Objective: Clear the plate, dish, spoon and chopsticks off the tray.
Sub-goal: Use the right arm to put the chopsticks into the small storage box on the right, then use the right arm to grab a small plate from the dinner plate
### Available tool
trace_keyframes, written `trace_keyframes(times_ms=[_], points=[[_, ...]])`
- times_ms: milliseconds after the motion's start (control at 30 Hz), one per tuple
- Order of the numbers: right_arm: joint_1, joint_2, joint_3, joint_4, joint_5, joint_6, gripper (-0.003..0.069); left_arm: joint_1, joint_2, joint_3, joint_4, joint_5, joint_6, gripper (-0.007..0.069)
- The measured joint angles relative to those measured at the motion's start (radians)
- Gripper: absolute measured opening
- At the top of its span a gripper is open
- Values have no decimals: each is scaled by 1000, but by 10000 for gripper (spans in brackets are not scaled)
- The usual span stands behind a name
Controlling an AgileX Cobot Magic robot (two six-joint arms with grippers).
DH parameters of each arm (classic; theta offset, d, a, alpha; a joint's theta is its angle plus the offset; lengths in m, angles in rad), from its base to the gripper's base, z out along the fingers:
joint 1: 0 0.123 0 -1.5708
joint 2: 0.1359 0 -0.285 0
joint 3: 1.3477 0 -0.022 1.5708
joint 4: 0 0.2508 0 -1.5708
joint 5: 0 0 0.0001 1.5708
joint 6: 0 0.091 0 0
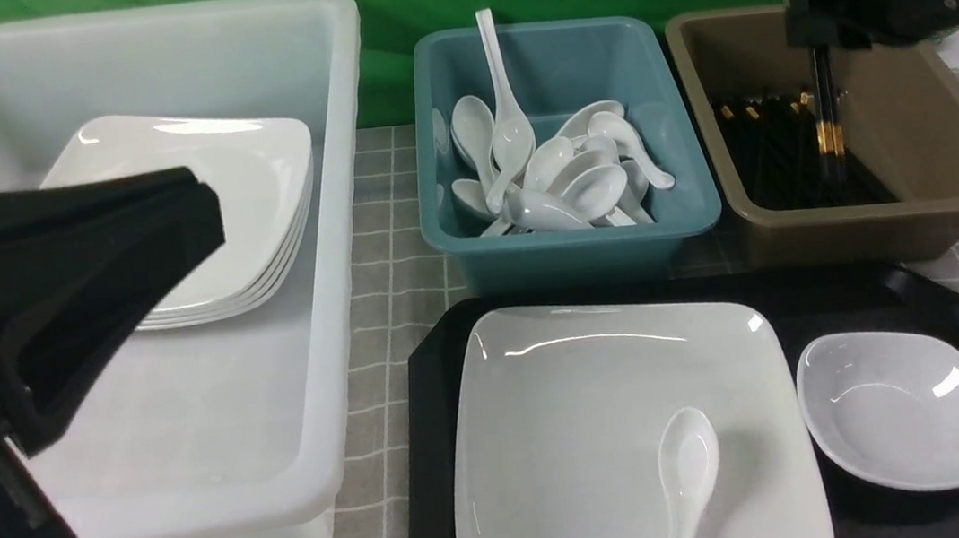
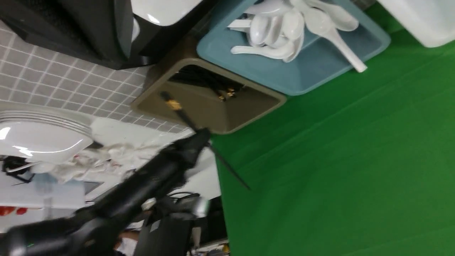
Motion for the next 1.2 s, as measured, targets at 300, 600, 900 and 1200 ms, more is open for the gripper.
trace_keyframes(times_ms=[300, 600, 900, 1200], points=[[-10, 210, -106, -68, -56, 3, 349, 0, 0, -1, 58, 126, -4, 4], [-7, -6, -104, -169, 275, 4, 328, 0, 0, -3, 163, 134, -6, 4], [231, -384, 351, -436, 558, 25, 268, 0, 0, -3, 364, 134, -147, 4], [380, -452, 789, -631, 273, -45, 442, 0, 0, -3, 372, 131, -209, 4]])
